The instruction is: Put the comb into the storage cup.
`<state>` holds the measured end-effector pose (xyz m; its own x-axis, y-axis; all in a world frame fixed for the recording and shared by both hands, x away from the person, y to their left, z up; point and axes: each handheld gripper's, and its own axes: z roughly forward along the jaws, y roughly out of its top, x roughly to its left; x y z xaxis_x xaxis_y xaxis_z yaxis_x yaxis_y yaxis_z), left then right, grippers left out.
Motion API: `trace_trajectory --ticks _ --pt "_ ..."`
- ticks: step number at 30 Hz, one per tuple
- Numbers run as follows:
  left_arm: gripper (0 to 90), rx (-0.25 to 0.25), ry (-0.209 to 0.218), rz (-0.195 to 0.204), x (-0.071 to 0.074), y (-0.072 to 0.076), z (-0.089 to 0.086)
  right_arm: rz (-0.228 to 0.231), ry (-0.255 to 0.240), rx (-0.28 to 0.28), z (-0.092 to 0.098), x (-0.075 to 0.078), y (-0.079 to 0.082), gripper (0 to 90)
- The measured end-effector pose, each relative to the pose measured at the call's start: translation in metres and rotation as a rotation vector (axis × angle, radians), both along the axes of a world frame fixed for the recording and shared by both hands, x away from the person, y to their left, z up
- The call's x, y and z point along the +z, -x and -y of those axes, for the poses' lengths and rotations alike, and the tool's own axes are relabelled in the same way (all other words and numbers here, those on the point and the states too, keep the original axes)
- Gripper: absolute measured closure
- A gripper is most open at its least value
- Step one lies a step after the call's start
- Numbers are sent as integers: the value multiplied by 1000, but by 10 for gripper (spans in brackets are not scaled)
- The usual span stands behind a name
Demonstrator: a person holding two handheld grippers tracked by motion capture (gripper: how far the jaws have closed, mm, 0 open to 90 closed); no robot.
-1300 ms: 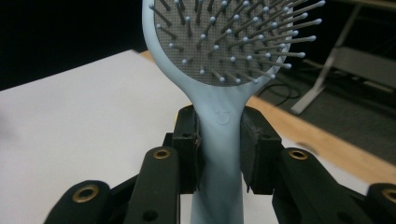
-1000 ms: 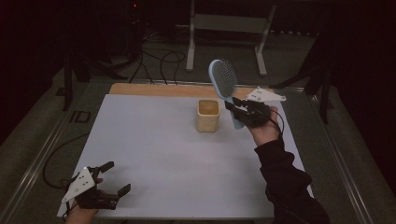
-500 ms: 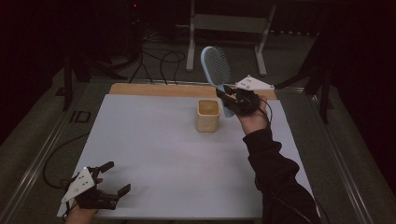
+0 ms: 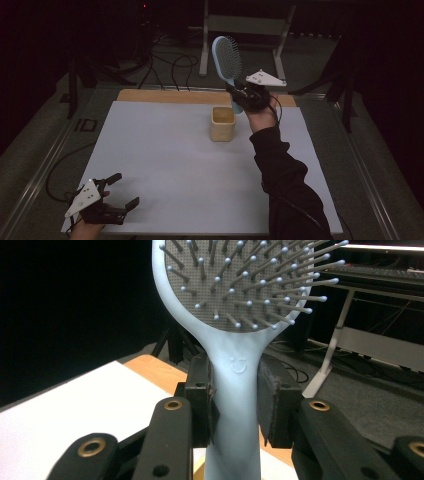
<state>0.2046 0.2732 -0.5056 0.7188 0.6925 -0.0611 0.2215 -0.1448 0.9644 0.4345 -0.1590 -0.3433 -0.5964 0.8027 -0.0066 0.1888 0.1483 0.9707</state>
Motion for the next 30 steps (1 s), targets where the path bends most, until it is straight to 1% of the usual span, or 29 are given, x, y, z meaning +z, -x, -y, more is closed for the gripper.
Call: trace_trajectory --ticks 2,3,4,8,9,10,13,14,15,19,22,26,30 --pt "0 -1 2 -1 0 0 0 1 -6 -5 -1 -1 -2 704" --pt "0 -1 1 -2 0 0 0 2 -26 -8 -2 -2 -7 704" --pt "0 -3 -2 -2 0 0 0 2 -26 -8 -2 -2 -7 704" --pt "0 -4 2 -2 0 0 0 23 -54 -20 -6 -5 -13 704" --pt "0 -5 1 -2 0 0 0 28 -53 -29 -7 -6 -14 704" --pt "0 -6 1 -3 0 0 0 30 -63 -26 -10 -8 -17 704" --pt "0 -5 4 -2 0 0 0 36 -53 -30 -13 -10 -20 704" --pt "0 -6 4 -2 0 0 0 34 -62 -27 -15 -11 -21 704" --pt "0 -6 4 -2 0 0 0 43 -60 -32 -16 -13 -21 704" --pt "0 -9 4 -3 -1 0 0 52 -69 -42 -21 -18 -23 704" --pt "0 -10 5 -3 -1 0 0 47 -82 -43 -23 -24 -26 704" --pt "0 -10 7 -4 -1 0 0 38 -80 -49 -24 -34 -29 704" --pt "0 -11 7 -4 -1 0 0 33 -91 -47 -25 -43 -31 704"
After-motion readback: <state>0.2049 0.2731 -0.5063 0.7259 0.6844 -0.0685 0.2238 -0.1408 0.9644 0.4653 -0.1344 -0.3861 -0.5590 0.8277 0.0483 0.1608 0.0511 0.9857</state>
